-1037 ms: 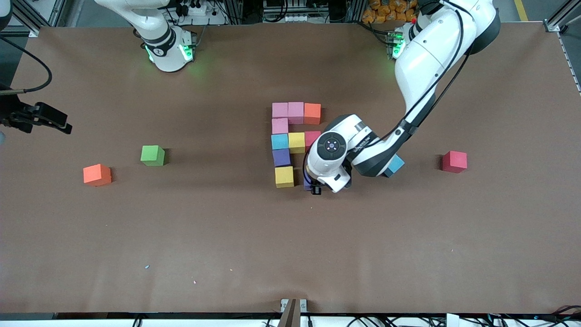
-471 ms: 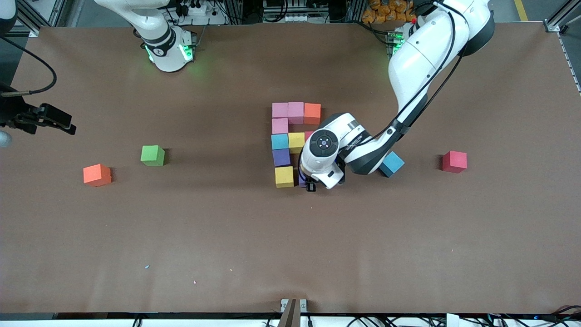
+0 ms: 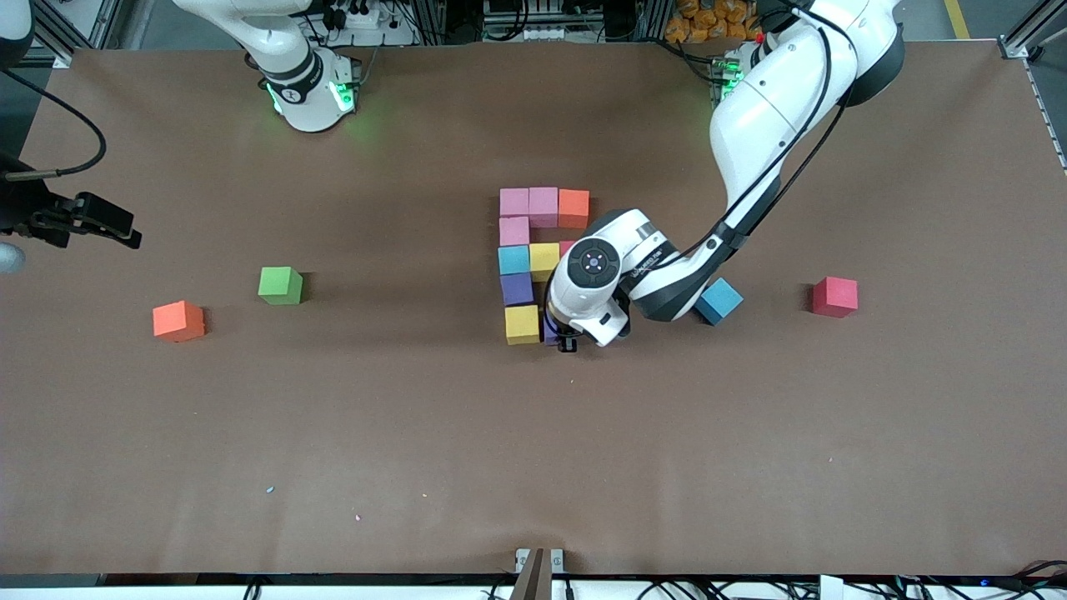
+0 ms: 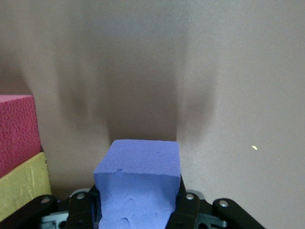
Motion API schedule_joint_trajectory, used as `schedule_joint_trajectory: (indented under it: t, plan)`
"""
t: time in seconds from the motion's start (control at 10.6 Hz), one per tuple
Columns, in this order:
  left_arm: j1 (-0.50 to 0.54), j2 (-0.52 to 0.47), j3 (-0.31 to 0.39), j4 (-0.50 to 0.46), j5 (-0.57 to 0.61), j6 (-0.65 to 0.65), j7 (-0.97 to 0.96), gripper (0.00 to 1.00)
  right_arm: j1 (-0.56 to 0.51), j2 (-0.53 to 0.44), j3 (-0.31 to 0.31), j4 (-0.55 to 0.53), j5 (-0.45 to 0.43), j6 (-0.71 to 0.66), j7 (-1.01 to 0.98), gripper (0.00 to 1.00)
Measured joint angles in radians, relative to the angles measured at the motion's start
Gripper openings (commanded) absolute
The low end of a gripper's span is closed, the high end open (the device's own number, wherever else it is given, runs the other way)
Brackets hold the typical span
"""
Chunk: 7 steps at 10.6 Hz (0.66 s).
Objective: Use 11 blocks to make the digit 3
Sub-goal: 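Carry the purple block with the left gripper to the figure's yellow base, then lower purple beside the bottom yellow block and open the left gripper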
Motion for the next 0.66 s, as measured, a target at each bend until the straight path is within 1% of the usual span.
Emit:
schedule_joint_trajectory:
  t: [0.66]
  plan:
    - [-0.014, 0.004, 0.0, 0.001, 0.0, 0.0, -0.032, 0.0, 0.001, 0.001, 0.0, 0.0, 0.0, 0.0, 0.0, 1.0]
